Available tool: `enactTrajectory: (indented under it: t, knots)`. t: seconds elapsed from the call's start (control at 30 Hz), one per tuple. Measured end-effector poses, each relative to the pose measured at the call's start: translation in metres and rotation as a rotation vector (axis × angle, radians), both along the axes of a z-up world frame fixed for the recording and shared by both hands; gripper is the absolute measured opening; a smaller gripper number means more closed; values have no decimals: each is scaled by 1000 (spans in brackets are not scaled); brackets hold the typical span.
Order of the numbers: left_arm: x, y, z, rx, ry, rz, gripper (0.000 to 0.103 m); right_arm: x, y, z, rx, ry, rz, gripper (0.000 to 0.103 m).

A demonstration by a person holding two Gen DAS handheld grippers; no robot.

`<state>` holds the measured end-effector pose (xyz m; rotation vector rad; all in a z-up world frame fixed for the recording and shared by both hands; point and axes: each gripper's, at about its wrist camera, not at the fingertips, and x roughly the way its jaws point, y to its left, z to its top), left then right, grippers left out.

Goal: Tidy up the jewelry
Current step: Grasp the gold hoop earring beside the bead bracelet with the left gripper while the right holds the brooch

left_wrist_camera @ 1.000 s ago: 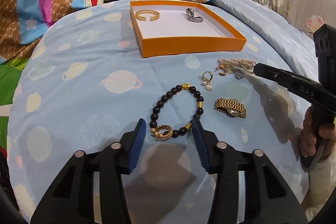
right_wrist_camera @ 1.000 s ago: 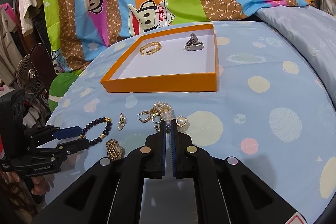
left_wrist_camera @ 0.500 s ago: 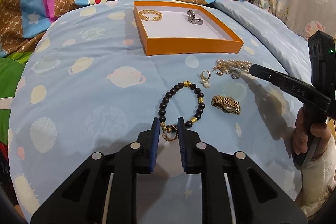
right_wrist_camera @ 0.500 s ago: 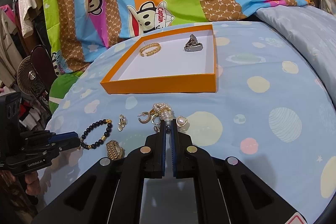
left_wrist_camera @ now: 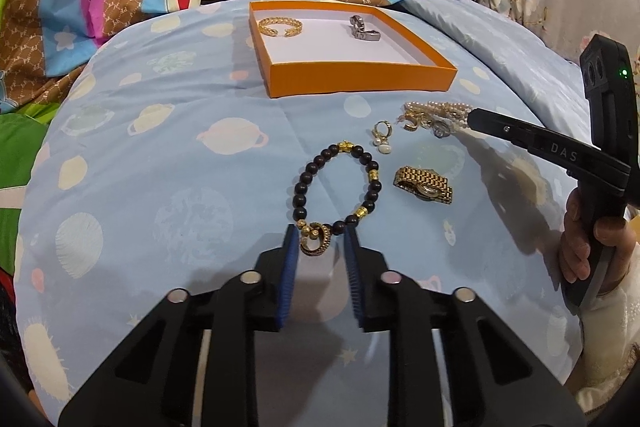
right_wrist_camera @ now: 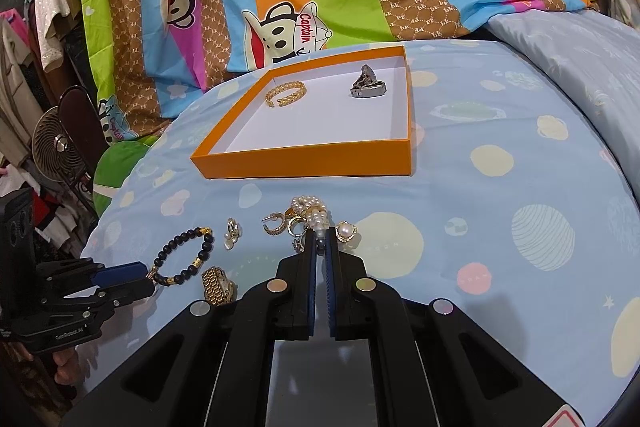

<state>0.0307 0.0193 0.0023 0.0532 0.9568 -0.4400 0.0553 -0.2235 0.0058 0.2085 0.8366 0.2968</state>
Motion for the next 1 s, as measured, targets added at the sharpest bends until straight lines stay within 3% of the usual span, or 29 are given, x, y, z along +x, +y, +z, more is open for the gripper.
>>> enactTrajectory:
  t: [0.23, 0.43, 0.77, 0.8, 0.87, 1.0]
  knots:
    - [-3, -3, 3, -8, -12, -14, 6, 0, 0, 0, -1, -1, 0, 4]
    - [-1, -2, 5, -22, -13, -14, 2, 0, 0, 0, 0, 0, 0, 4]
    - [1, -6, -3, 8, -3, -4, 6, 0, 0, -1, 2, 0, -1, 4]
    - [0, -6, -2, 10, -7, -6, 8, 0, 0, -1, 2, 0, 0, 4]
    - [-1, -9, -2, 21, -20, -13, 24, 0, 0, -1, 0, 0, 0, 4]
    - [0, -12, -4, 27, -34, -10, 25, 0, 1, -1, -1, 2, 3, 4]
